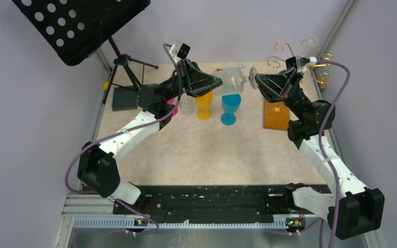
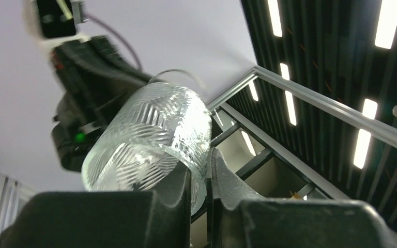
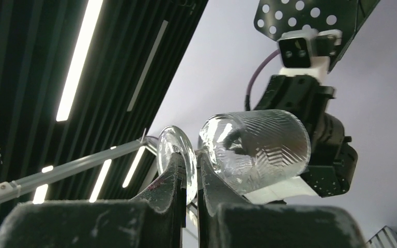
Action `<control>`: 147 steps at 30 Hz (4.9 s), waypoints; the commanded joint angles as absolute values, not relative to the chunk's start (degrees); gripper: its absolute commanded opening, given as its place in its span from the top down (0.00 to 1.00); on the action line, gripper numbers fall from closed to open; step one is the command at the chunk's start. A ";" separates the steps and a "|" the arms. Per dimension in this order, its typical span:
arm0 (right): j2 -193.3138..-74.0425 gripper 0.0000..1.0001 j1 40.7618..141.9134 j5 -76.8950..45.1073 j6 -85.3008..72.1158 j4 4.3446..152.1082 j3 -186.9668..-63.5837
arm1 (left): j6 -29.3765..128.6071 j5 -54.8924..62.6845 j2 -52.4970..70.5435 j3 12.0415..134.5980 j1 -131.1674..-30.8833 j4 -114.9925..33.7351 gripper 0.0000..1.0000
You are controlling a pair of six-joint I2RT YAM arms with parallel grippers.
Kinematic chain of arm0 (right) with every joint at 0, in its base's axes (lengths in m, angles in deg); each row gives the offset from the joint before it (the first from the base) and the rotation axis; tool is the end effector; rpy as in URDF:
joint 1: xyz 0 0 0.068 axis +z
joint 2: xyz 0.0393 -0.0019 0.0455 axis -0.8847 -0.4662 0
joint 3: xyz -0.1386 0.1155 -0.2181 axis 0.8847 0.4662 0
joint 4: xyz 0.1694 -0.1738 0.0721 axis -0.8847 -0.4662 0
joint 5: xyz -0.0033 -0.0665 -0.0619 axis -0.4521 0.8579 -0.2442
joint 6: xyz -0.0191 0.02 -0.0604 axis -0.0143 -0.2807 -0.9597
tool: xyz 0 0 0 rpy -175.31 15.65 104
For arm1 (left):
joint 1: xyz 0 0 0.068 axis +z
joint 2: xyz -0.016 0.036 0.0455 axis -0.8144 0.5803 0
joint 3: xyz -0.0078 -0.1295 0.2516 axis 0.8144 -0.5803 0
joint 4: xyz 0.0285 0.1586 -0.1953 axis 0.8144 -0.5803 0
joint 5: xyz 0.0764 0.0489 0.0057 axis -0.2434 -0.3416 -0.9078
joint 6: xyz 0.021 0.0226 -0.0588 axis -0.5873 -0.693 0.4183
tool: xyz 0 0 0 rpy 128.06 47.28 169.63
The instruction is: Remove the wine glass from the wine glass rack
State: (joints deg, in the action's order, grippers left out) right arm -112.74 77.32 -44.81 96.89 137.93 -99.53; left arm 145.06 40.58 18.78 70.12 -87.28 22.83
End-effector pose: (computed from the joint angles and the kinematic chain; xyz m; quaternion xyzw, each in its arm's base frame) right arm 0.1878 0.0832 0.4562 0.0483 0.4419 0.8405 0.3097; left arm 0.2431 -0.2004 0.4633 0.0921 0.4722 -0.8594 0.1734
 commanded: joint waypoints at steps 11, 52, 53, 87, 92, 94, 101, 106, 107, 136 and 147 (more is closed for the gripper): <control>-112.19 0.45 77.68 -45.15 91.04 133.32 -98.95 | 139.04 42.63 14.65 73.57 -87.87 28.17 1.00; -96.16 0.32 77.75 -22.16 31.24 57.90 -108.12 | 61.55 -15.44 16.24 70.49 -84.66 -89.78 1.00; -95.99 0.32 77.75 -22.08 31.10 57.50 -108.21 | 61.58 -15.93 17.32 70.71 -84.27 -89.49 1.00; -95.42 0.30 77.74 -20.90 26.67 49.57 -114.56 | 59.75 -16.28 24.42 76.31 -75.46 -88.74 0.54; -94.97 0.29 77.71 -20.74 26.78 48.88 -115.84 | 58.94 -17.05 19.45 77.10 -75.38 -89.75 0.30; -94.92 0.28 77.71 -21.29 27.17 48.86 -116.58 | 58.55 -16.37 17.09 77.54 -75.47 -90.12 0.27; -100.13 0.24 77.73 -16.20 23.61 45.41 -128.07 | 56.38 -5.71 6.37 77.62 -75.47 -88.09 0.22; -106.53 0.14 77.68 0.52 15.23 41.50 -142.59 | 58.66 7.26 -1.75 72.84 -75.48 -82.23 0.21; -108.57 0.14 77.68 2.81 13.92 39.93 -145.85 | 59.10 8.06 -3.31 71.73 -75.48 -80.83 0.21; -146.09 0.58 36.15 -48.56 43.46 59.01 -154.92 | 63.35 17.55 -8.69 66.60 -75.57 -73.04 0.19; -147.41 0.57 36.49 -43.63 43.57 58.97 -154.05 | 62.80 17.60 -7.32 66.24 -75.58 -72.03 0.19</control>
State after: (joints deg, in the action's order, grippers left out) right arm -147.93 36.21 -45.64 44.31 57.89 -153.49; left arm 63.01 16.83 -7.66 66.97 -75.63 -75.62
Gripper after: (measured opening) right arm 0.405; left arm 0.807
